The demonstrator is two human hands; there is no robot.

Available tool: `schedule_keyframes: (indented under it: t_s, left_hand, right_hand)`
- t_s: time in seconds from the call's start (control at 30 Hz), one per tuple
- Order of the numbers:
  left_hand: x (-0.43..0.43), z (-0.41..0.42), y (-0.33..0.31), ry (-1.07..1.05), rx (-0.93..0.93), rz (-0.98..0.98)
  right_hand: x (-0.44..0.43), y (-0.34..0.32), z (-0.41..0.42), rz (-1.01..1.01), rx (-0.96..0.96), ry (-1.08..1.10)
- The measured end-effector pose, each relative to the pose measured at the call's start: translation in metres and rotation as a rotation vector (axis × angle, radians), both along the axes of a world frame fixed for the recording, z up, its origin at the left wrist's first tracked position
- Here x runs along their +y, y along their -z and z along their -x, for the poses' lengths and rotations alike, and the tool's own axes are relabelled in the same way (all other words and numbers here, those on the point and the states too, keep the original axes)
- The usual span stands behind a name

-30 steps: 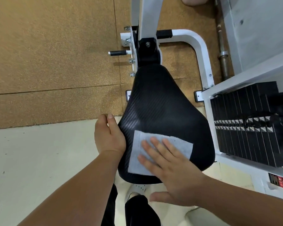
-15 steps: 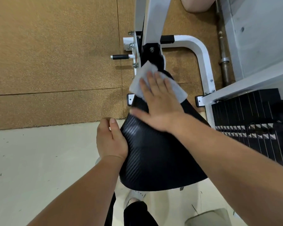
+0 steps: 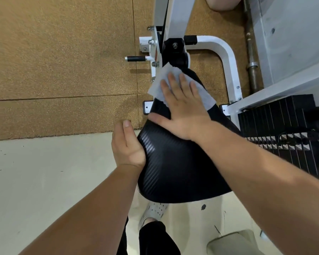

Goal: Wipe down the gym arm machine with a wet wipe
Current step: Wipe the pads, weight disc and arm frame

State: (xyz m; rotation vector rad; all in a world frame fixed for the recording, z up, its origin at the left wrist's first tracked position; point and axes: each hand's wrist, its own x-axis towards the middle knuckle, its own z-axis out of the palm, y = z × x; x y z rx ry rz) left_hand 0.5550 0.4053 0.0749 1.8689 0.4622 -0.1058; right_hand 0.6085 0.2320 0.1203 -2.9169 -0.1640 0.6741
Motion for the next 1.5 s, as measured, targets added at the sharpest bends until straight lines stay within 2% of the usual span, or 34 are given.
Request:
schedule_keyframes:
  t_s: [0.07, 0.17, 0.23, 0.33, 0.4, 0.5, 0.57, 0.63, 0.7, 0.83, 0.97, 1.07, 1.13, 1.27, 1.33, 1.4, 1.5]
  left_hand:
    - [0.003, 0.000, -0.003, -0.087, 0.022, 0.156]
    - [0.011, 0.003, -0.013, -0.229, 0.090, 0.307]
    - [0.019, 0.009, -0.019, -0.274, 0.136, 0.316]
    - [0.034, 0.025, -0.020, -0.180, 0.142, 0.214]
    - [0.043, 0.033, -0.020, -0.080, 0.097, 0.137]
    - [0.047, 0.040, -0.022, 0.051, 0.033, 0.047]
    - [0.044, 0.042, -0.028, 0.149, -0.051, -0.062]
    - [0.037, 0.040, -0.037, 0.252, -0.148, -0.205]
    - [0.026, 0.035, -0.048, 0.342, -0.249, -0.293]
    - [0.001, 0.030, -0.059, 0.608, -0.394, -0.499]
    - [-0.023, 0.024, -0.060, 0.769, -0.348, -0.650]
    - [-0.032, 0.010, -0.052, 0.806, -0.373, -0.750]
    - [-0.031, 0.004, -0.043, 0.815, -0.407, -0.792]
    - [-0.029, 0.006, -0.033, 0.776, -0.445, -0.692]
    - [-0.028, 0.007, -0.034, 0.762, -0.461, -0.639]
    - [-0.028, 0.009, -0.036, 0.762, -0.475, -0.612]
    - [-0.028, 0.010, -0.038, 0.764, -0.489, -0.572]
  right_hand:
    - [0.019, -0.005, 0.035, -0.013, -0.027, -0.086]
    - [0.039, -0.012, 0.107, -0.078, -0.065, -0.330]
    - [0.047, -0.014, 0.148, -0.087, -0.049, -0.500]
    - [0.037, -0.013, 0.156, -0.100, -0.017, -0.630]
    - [0.024, -0.011, 0.130, -0.096, -0.023, -0.541]
    - [0.008, -0.009, 0.090, -0.013, -0.045, -0.141]
    - [0.019, -0.007, 0.095, 0.004, -0.067, 0.103]
    - [0.042, -0.007, 0.132, -0.049, -0.141, 0.163]
    - [0.058, -0.010, 0.185, -0.111, -0.175, 0.102]
    - [0.025, -0.010, 0.246, -0.055, -0.190, 0.028]
    - [-0.044, -0.004, 0.207, 0.004, -0.104, 0.341]
    - [-0.075, -0.004, 0.166, 0.007, -0.082, 0.548]
    - [-0.065, -0.004, 0.163, 0.009, -0.111, 0.498]
    - [-0.013, -0.005, 0.217, -0.090, -0.160, 0.076]
    - [-0.014, -0.002, 0.235, -0.137, -0.194, -0.074]
    - [-0.033, 0.004, 0.225, -0.135, -0.232, -0.082]
    - [-0.062, 0.006, 0.177, -0.100, -0.211, 0.123]
